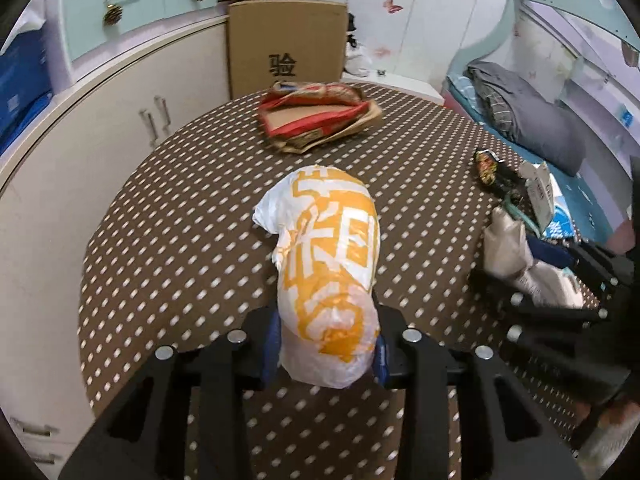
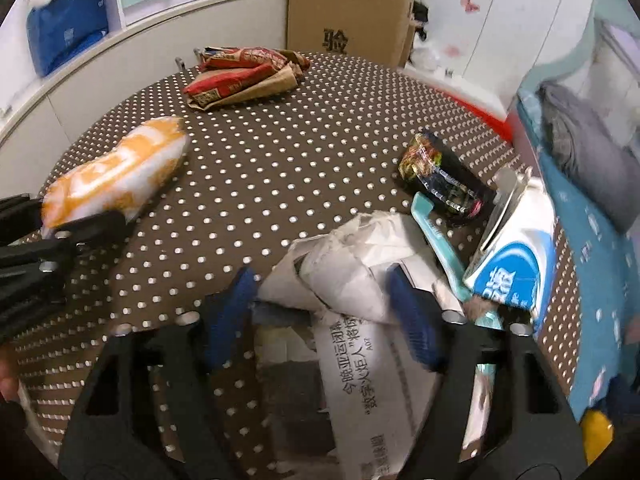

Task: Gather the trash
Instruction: 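Grasp the orange-printed plastic bag with the left gripper while the right grasps the newspaper, then lift the plastic bag and newspaper with both grippers toward the bucket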

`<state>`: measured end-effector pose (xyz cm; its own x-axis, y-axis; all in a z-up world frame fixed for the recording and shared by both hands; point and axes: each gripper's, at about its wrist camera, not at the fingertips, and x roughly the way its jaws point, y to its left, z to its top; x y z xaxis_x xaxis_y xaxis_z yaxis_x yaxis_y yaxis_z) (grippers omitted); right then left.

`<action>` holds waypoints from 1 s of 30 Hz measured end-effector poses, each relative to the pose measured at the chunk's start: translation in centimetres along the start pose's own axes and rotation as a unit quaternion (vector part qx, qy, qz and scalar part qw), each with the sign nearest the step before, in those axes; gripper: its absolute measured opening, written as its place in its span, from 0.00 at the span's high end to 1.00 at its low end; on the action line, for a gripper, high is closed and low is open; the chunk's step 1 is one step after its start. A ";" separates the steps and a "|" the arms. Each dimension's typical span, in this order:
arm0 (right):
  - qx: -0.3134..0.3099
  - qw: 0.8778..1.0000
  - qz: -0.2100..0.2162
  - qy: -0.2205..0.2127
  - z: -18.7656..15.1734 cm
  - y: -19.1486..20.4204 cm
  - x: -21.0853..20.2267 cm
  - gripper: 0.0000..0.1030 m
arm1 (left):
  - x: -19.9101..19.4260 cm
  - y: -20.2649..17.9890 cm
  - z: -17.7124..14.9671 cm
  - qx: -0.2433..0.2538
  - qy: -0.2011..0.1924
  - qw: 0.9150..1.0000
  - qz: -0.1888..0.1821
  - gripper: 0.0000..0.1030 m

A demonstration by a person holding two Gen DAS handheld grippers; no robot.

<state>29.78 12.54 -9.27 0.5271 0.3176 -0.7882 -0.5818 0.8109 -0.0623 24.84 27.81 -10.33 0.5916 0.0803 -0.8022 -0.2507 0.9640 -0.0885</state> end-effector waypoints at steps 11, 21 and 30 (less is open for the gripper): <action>0.040 0.997 0.061 -0.011 -0.6 0.0 -4.8 0.52 | -2.9 -0.5 -1.0 0.012 -0.020 1.000 -0.007 0.65; 0.048 0.996 0.045 -0.059 -1.1 -1.1 -10.5 0.52 | -6.5 -3.6 -0.6 0.041 -0.057 0.997 -0.022 0.65; 0.075 0.994 0.005 -0.080 -3.5 -4.4 -14.1 0.52 | -7.9 -8.9 -0.8 0.092 -0.067 0.992 -0.057 0.65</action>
<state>22.76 2.73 -0.03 0.6201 0.3910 -0.6802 -0.4957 0.8672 0.0466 21.74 18.41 -3.70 0.7074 -0.0115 -0.7067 -0.0395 0.9977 -0.0558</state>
